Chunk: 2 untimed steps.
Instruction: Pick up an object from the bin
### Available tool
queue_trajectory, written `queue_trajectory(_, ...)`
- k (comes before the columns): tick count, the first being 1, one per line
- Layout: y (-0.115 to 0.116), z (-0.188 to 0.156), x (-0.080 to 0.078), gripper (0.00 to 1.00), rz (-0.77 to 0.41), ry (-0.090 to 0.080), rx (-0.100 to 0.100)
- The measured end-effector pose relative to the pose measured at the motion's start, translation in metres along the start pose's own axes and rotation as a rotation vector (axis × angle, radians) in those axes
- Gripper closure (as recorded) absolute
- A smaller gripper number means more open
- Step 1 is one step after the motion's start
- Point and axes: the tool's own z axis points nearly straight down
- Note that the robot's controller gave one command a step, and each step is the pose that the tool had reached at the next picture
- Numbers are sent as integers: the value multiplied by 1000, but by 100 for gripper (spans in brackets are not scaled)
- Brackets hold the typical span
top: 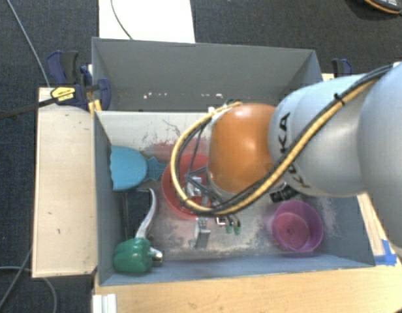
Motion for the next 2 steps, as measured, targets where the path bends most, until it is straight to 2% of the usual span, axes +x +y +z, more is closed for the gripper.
queue_trajectory(1,18,46,-49,0,455,2,0)
queue_trajectory(2,23,88,-37,0,238,-7,-4)
